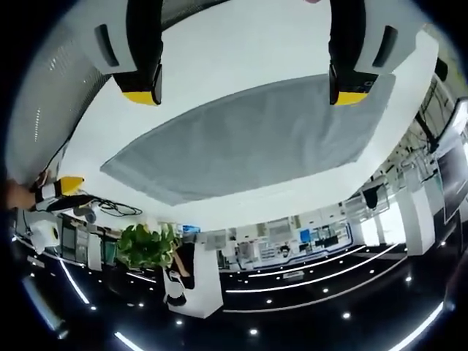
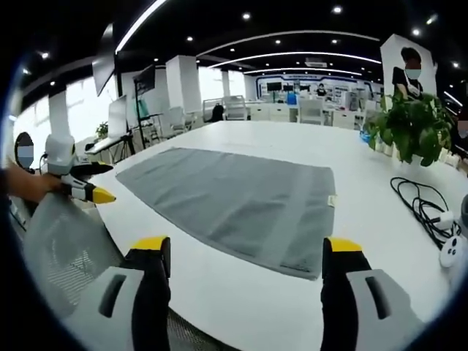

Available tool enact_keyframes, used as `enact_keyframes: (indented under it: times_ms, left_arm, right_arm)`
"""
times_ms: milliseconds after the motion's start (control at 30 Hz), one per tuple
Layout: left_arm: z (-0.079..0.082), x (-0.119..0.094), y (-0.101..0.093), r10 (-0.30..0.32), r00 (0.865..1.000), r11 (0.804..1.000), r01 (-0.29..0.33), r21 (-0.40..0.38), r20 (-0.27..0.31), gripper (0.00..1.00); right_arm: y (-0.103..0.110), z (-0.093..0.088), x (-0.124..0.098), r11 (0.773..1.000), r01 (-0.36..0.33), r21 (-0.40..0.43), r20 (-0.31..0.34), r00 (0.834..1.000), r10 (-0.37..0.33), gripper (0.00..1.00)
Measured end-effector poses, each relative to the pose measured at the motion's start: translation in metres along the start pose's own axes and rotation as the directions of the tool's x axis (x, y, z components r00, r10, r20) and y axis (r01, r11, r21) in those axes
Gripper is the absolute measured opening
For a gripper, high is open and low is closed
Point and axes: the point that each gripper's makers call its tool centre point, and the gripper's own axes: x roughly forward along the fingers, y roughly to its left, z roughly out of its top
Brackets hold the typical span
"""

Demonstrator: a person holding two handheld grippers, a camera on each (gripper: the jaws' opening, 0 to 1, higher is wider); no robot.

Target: Fold the towel on the table until its edges align and the towel forms a compact rectangular stack.

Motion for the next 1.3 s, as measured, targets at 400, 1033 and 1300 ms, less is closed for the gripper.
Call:
enact_keyframes:
  times_ms: [400,1033,1300]
  left_arm:
    - [0.046,-0.006,0.003,-0.015,0.999,1.000,0.014,0.023,0.042,0.97]
    - [0.106,0.013,-0.071,-0.248,0.966,0.963,0.238,0.125,0.075,0.97]
    - [0.127,0.030,-0.104,-0.324,0.941,0.940,0.308,0.150,0.100,0.97]
  right_arm:
    - [-0.015,0.033,-0.007,1.000,-0.006,-0.020,0.028,1.000,0.007,0.85]
    - [-0.049,0.095,-0.021,0.995,-0.021,-0.098,0.061,0.998,0.027,0.86]
    - [-0.060,0.131,-0.025,0.988,-0.017,-0.155,0.067,0.997,0.028,0.86]
